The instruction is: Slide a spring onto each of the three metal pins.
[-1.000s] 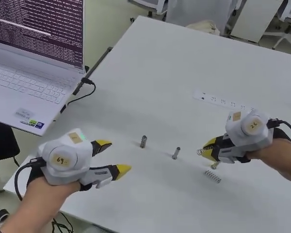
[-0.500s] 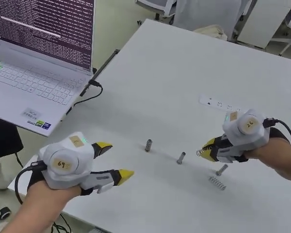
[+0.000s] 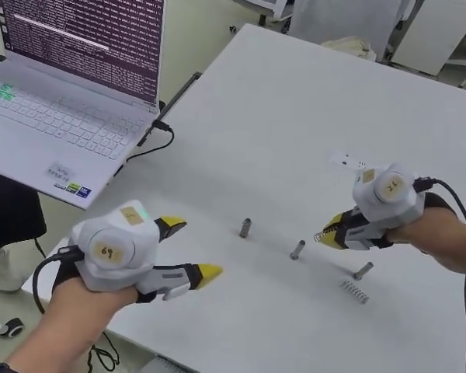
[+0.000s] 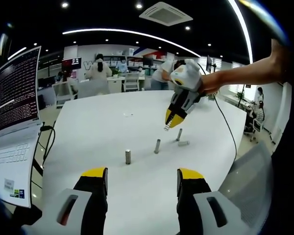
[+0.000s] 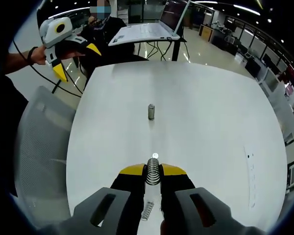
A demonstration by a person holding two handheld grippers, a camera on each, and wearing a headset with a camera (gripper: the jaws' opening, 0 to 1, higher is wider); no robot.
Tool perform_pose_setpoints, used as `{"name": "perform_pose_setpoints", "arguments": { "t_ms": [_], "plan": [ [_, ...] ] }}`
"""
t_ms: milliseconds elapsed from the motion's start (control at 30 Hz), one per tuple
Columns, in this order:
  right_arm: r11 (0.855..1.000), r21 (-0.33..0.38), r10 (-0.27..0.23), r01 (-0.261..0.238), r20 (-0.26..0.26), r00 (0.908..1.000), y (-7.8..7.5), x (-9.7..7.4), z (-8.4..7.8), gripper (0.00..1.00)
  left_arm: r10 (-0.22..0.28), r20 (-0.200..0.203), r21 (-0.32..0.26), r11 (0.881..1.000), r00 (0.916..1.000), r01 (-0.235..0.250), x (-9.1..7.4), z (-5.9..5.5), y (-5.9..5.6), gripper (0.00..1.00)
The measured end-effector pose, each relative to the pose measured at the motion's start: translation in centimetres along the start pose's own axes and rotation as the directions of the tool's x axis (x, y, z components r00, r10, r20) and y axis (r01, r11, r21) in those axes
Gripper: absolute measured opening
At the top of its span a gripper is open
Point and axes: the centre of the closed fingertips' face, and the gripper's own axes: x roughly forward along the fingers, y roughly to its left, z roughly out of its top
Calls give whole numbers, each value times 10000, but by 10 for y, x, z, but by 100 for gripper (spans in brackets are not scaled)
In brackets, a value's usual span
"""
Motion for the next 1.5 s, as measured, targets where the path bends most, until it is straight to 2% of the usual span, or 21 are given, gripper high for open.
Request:
{"name": "perform_pose_setpoints", "arguments": {
  "t_ms": [333, 567, 933, 1500],
  "plan": [
    [9990, -287, 333, -345, -421, 9986, 3, 16, -2, 9, -15, -71, -10, 10000, 10000, 15, 0, 0, 0, 53],
    [9979, -452, 426, -453, -601, 9973, -1, 23, -1, 9, 25, -101, -119, 9999, 9999, -26, 0, -2, 1, 52],
    [9935, -818, 699, -789, -1082, 9917, 1, 40, -7, 9, 164, -164, -193, 9997, 9997, -167, -4, -4, 7, 52],
    [9896, -1075, 808, -954, -1331, 9878, -3, 51, -6, 9, 185, -269, -301, 9994, 9995, -193, -3, -8, 10, 52]
  ]
}}
